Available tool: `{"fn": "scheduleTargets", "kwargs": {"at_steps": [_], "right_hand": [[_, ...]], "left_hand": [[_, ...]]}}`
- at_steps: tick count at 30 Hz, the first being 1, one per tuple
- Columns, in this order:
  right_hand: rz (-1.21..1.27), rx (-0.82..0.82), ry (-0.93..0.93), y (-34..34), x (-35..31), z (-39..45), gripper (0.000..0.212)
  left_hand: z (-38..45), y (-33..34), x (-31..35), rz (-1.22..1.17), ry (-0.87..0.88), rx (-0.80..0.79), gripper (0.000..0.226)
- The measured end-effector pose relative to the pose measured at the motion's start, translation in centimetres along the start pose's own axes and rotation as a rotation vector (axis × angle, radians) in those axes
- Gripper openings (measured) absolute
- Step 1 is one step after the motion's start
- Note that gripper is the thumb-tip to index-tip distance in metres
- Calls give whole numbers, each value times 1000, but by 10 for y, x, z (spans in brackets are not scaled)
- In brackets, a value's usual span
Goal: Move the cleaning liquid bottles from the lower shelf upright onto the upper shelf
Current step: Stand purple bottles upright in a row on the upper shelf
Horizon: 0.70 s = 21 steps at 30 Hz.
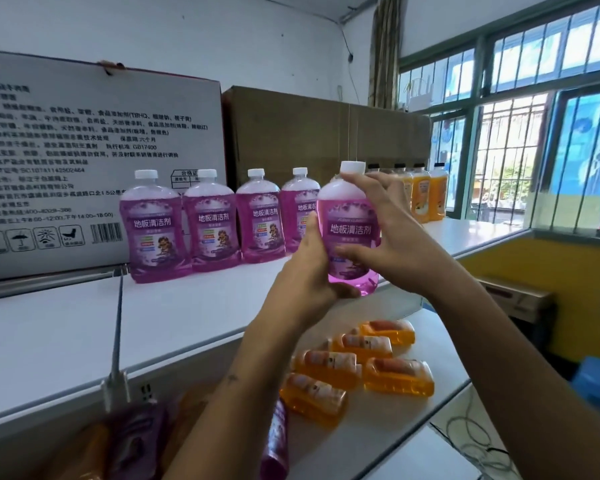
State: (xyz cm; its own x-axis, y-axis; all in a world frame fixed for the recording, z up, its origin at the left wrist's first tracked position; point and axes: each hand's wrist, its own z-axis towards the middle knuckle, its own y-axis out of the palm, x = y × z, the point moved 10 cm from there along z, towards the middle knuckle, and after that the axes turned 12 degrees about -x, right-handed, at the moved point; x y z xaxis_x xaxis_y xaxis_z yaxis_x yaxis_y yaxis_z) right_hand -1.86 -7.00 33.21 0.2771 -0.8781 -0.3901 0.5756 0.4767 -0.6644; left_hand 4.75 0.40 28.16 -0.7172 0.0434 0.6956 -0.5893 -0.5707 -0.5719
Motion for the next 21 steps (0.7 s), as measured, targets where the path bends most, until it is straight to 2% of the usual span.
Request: {"fn": "scheduleTargets", "kwargs": {"at_steps": [4,8,12,21], "right_hand": [[-149,38,8,3,14,8,93],[-210,64,11,-4,31,11,94],[-239,37,37,-12,56,18,96],[-221,-10,-4,-23,105,34,96]], "left_hand": [[10,6,-15,212,-116,58,108],[20,17,-29,390,-231,85,89],[36,30,-33,382,-285,67,77],[74,48,-42,383,-410,50,65]]}}
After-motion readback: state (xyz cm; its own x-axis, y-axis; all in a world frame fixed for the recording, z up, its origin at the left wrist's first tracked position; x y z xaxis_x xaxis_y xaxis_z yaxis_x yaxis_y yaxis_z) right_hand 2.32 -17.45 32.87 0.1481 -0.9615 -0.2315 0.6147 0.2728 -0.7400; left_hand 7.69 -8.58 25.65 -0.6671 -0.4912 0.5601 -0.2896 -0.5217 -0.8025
